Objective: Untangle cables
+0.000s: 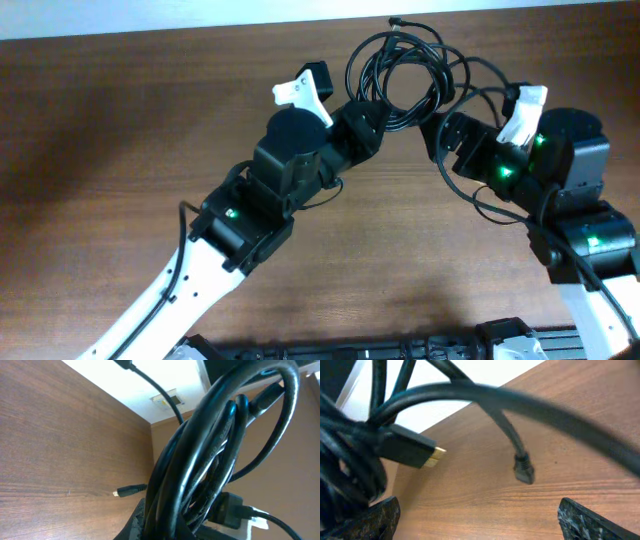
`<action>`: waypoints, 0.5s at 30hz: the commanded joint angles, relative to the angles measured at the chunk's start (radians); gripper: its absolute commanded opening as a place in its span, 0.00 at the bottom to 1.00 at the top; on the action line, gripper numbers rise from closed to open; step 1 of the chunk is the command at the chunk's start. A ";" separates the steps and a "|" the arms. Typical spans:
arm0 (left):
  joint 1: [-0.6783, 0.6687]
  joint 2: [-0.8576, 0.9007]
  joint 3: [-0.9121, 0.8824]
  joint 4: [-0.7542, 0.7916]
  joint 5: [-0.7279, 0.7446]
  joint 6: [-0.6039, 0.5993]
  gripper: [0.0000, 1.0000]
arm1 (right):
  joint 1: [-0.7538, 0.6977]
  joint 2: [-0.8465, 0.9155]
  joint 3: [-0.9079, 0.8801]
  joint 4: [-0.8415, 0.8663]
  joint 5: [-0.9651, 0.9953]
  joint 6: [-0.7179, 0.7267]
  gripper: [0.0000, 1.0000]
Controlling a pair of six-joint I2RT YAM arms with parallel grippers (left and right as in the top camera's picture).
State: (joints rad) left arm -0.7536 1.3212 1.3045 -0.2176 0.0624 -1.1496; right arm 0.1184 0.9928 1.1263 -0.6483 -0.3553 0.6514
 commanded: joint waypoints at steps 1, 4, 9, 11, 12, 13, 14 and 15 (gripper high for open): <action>-0.010 0.035 0.013 0.008 -0.037 -0.013 0.00 | -0.001 -0.001 0.003 0.011 -0.046 0.016 0.99; -0.010 0.036 0.013 0.018 -0.089 -0.012 0.00 | -0.001 -0.001 0.003 0.010 -0.057 0.015 0.99; -0.010 0.038 0.013 0.016 -0.138 -0.008 0.00 | -0.001 -0.001 0.003 0.015 -0.083 0.012 0.99; -0.010 0.038 0.013 0.015 -0.138 -0.008 0.00 | -0.001 -0.001 0.003 0.021 -0.086 0.012 0.99; -0.010 0.038 0.013 0.015 -0.137 -0.003 0.00 | -0.001 -0.001 0.003 0.029 -0.086 0.012 0.99; -0.010 0.038 0.013 0.011 -0.134 -0.001 0.00 | -0.001 -0.001 0.003 0.035 -0.086 0.012 0.99; -0.010 0.038 0.013 0.012 -0.113 -0.001 0.00 | -0.001 0.000 0.003 0.039 -0.077 0.011 0.99; -0.010 0.038 0.013 0.014 -0.081 -0.002 0.00 | -0.001 0.000 0.003 0.040 -0.060 0.011 0.99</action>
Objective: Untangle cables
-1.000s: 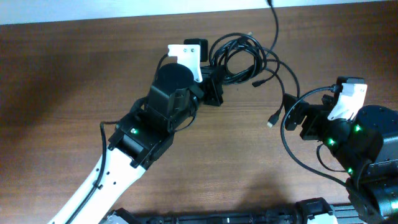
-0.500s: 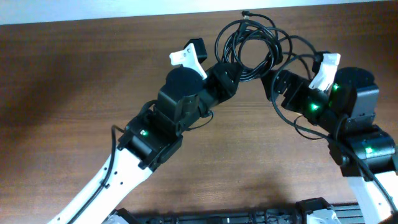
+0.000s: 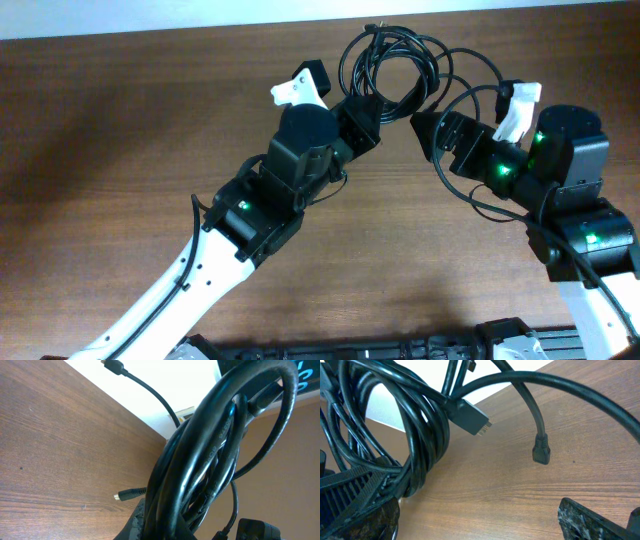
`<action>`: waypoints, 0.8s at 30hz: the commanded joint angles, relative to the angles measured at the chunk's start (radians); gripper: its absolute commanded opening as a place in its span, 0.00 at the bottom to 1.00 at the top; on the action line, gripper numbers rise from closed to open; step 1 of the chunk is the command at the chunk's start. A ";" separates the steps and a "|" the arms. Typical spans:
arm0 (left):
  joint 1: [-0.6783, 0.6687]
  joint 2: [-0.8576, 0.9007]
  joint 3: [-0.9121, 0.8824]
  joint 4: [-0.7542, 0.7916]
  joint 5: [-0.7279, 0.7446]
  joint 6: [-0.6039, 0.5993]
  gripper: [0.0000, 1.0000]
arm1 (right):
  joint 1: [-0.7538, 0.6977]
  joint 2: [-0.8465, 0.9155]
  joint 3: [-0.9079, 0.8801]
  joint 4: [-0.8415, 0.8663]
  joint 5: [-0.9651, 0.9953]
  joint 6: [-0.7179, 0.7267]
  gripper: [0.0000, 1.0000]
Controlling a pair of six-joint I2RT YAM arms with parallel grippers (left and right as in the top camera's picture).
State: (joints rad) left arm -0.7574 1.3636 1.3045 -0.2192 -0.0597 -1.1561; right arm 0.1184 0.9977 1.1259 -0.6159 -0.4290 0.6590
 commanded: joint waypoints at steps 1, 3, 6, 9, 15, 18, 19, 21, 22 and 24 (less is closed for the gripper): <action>-0.007 -0.004 0.013 0.018 0.058 0.005 0.00 | -0.001 -0.004 0.004 0.007 0.024 0.004 0.99; -0.007 -0.004 0.013 0.025 0.072 0.005 0.00 | -0.001 -0.002 0.004 0.003 0.051 0.002 0.99; -0.007 -0.004 0.013 0.046 0.109 0.005 0.00 | -0.001 -0.001 0.003 -0.019 0.090 -0.002 0.99; -0.007 -0.004 0.013 0.061 0.109 0.005 0.00 | -0.001 -0.001 0.004 -0.046 0.095 -0.027 0.99; -0.007 -0.005 0.013 0.115 0.240 -0.007 0.00 | -0.002 0.015 0.003 -0.077 0.199 -0.038 0.99; -0.006 -0.004 0.013 0.110 0.247 -0.010 0.00 | -0.001 0.030 0.003 -0.077 0.196 -0.038 0.99; -0.005 -0.004 0.013 0.109 0.230 -0.010 0.00 | -0.001 0.027 0.003 -0.078 0.193 -0.038 0.99; -0.005 -0.004 0.013 0.093 0.173 -0.010 0.00 | -0.001 0.019 0.003 -0.084 0.180 -0.049 0.99; -0.005 -0.004 0.013 0.079 0.141 -0.009 0.00 | -0.001 0.014 0.003 -0.084 0.170 -0.069 0.99; -0.005 -0.004 0.013 0.060 0.084 0.062 0.00 | -0.002 -0.006 0.003 -0.083 0.150 -0.110 0.99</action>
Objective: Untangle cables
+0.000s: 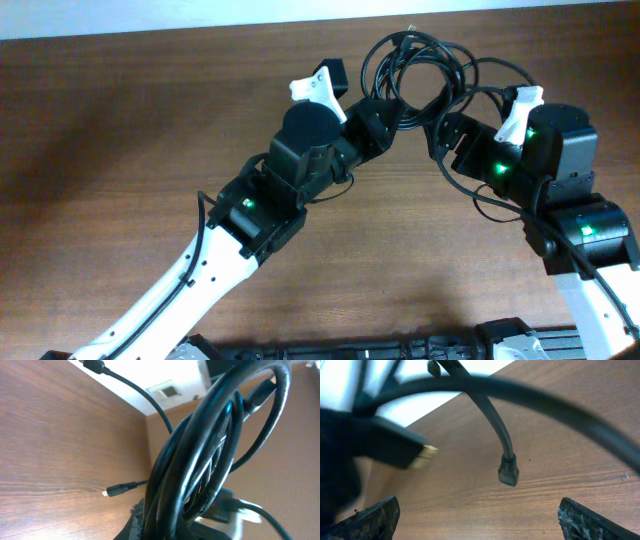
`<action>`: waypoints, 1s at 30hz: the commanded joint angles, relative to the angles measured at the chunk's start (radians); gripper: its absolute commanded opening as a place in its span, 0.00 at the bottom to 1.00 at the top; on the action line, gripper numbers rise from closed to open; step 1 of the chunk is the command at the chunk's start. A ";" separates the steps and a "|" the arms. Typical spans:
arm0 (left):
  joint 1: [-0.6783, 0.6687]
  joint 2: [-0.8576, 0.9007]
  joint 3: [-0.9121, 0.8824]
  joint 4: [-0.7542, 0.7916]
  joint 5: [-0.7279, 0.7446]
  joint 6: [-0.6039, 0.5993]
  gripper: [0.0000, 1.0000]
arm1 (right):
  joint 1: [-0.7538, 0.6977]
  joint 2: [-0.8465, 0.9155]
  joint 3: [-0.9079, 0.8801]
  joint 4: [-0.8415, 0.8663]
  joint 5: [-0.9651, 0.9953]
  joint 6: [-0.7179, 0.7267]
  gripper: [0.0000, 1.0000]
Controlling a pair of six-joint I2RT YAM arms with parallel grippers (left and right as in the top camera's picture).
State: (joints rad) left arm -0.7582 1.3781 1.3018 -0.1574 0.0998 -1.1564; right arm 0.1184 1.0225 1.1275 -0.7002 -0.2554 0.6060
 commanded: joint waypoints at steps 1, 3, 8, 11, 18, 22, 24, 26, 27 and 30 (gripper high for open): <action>-0.004 -0.019 0.016 -0.003 -0.096 0.107 0.00 | -0.001 -0.048 0.002 0.001 -0.028 -0.079 0.99; -0.004 -0.019 0.016 -0.005 -0.101 0.107 0.00 | -0.002 -0.082 0.002 0.005 -0.027 -0.095 0.99; -0.004 -0.019 0.016 -0.047 -0.096 0.167 0.00 | -0.002 -0.171 0.002 0.047 0.032 -0.122 0.99; -0.004 -0.019 0.016 -0.069 -0.061 0.232 0.00 | -0.002 -0.195 0.002 0.093 0.023 -0.166 0.99; -0.006 -0.019 0.016 -0.068 0.106 0.340 0.00 | -0.002 -0.186 0.002 0.137 -0.191 -0.497 0.99; -0.006 -0.019 0.016 -0.067 0.067 0.477 0.00 | -0.002 -0.185 0.002 0.102 -0.416 -0.657 0.92; -0.006 -0.019 0.016 -0.065 0.008 0.522 0.00 | -0.002 -0.185 0.002 0.078 -0.514 -0.725 0.92; -0.006 -0.019 0.016 -0.061 0.010 0.572 0.00 | -0.002 -0.185 0.002 0.081 -0.553 -0.760 0.93; -0.006 -0.019 0.016 -0.062 0.029 0.583 0.00 | -0.002 -0.185 0.002 0.094 -0.546 -0.760 0.96; -0.006 -0.019 0.016 -0.061 0.138 0.591 0.00 | -0.002 -0.169 0.002 0.111 -0.428 -0.758 0.97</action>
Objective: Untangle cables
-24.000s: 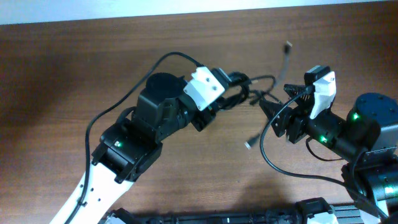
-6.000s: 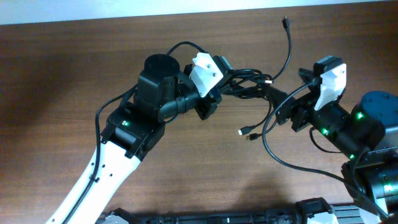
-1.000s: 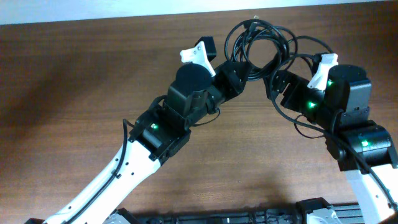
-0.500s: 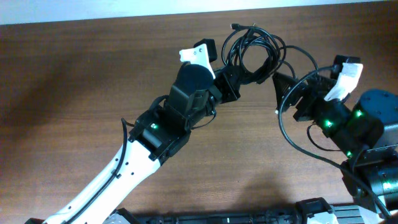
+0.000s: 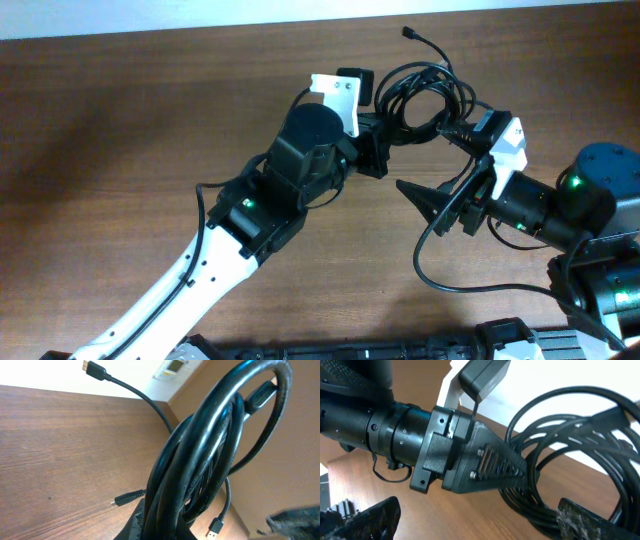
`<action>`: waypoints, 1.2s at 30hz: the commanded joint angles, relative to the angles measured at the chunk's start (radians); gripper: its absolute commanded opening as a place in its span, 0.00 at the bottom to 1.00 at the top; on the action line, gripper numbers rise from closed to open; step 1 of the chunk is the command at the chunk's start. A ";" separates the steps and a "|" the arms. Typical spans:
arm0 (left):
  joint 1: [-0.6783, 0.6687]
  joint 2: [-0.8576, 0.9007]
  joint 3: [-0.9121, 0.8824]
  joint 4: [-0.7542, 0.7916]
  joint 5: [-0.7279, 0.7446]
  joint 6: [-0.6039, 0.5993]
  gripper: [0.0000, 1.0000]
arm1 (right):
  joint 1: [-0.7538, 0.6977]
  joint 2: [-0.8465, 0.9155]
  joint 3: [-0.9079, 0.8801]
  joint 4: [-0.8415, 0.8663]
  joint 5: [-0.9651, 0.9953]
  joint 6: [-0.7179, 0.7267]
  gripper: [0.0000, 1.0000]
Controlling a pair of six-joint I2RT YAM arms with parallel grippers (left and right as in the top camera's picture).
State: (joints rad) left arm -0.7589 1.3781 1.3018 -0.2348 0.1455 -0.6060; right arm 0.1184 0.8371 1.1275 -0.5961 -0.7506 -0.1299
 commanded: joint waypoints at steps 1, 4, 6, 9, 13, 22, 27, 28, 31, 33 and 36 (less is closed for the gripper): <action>-0.005 -0.019 0.016 0.016 0.112 0.043 0.00 | -0.002 0.025 0.002 0.010 0.097 -0.019 0.97; -0.005 -0.019 0.016 -0.005 0.181 0.108 0.00 | -0.002 0.063 0.002 0.044 0.175 0.009 0.97; -0.004 -0.019 0.016 -0.037 0.166 0.108 0.00 | -0.002 0.073 0.002 0.053 0.221 0.034 0.97; -0.004 -0.019 0.016 -0.086 0.028 0.107 0.00 | -0.002 0.069 0.002 0.053 0.223 0.034 0.97; -0.004 -0.027 0.016 -0.074 0.121 0.107 0.00 | -0.002 0.072 0.002 0.036 0.309 0.034 0.98; -0.004 -0.105 0.016 -0.058 0.154 0.107 0.00 | -0.002 0.101 0.002 0.023 0.310 0.042 0.98; -0.005 -0.105 0.016 -0.060 0.196 0.107 0.00 | -0.002 0.101 0.002 0.029 0.311 0.041 0.85; -0.005 -0.105 0.016 -0.060 0.221 0.107 0.00 | -0.002 0.101 0.002 0.036 0.311 0.041 0.69; -0.005 -0.104 0.016 -0.082 0.233 0.107 0.00 | -0.002 0.101 0.002 0.051 0.311 0.042 0.51; -0.005 -0.103 0.016 -0.098 0.233 0.107 0.00 | -0.002 0.101 0.002 0.054 0.311 0.042 0.27; -0.004 -0.103 0.016 -0.104 0.230 0.108 0.00 | -0.002 0.101 0.002 0.053 0.311 0.042 0.04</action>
State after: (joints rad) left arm -0.7555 1.3048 1.3018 -0.3431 0.3229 -0.5156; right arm 0.1158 0.9360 1.1275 -0.5518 -0.4507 -0.0895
